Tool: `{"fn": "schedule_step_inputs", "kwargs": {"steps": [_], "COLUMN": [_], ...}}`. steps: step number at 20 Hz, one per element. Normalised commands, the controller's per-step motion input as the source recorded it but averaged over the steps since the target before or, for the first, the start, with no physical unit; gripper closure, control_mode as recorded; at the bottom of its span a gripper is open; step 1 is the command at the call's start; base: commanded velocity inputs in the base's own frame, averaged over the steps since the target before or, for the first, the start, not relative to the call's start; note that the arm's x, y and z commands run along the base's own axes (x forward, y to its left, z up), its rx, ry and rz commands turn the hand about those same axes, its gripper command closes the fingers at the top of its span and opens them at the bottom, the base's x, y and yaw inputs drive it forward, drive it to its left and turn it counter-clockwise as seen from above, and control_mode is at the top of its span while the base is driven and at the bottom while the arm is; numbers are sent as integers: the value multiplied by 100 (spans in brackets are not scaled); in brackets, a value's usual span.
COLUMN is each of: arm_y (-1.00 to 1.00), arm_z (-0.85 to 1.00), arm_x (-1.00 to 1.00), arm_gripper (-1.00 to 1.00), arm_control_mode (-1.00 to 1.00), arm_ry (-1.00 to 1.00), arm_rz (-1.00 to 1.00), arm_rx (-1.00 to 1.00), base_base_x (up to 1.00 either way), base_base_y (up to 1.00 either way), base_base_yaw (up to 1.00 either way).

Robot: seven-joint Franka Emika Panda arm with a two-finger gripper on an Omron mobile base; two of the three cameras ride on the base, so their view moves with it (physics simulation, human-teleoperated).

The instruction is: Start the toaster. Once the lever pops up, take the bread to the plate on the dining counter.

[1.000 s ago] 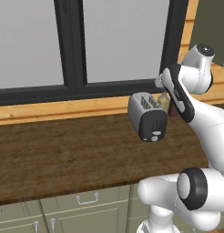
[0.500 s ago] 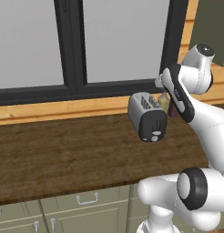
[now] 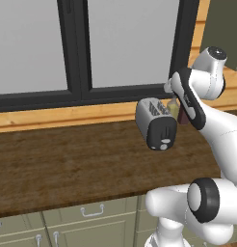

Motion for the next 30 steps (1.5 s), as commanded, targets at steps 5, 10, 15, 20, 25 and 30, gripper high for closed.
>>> {"fn": "schedule_step_inputs", "kwargs": {"steps": [5, 10, 15, 20, 25, 30], "arm_y": [0, 0, 0, 0, 0, 0], "arm_z": [0, 0, 0, 0, 0, 0], "arm_x": [0, 0, 0, 0, 0, 0], "arm_gripper": [-100, -100, -100, -100, -100, -100], "arm_control_mode": [-100, -100, -100, -100, -100, -100], "arm_ry": [0, 0, 0, 0, 0, 0], "arm_rz": [0, 0, 0, 0, 0, 0], "arm_rx": [0, 0, 0, 0, 0, 0], "base_base_x": [0, 0, 0, 0, 0, 0], "base_base_y": [0, 0, 0, 0, 0, 0], "base_base_yaw": [0, 0, 0, 0, 0, 0]}}
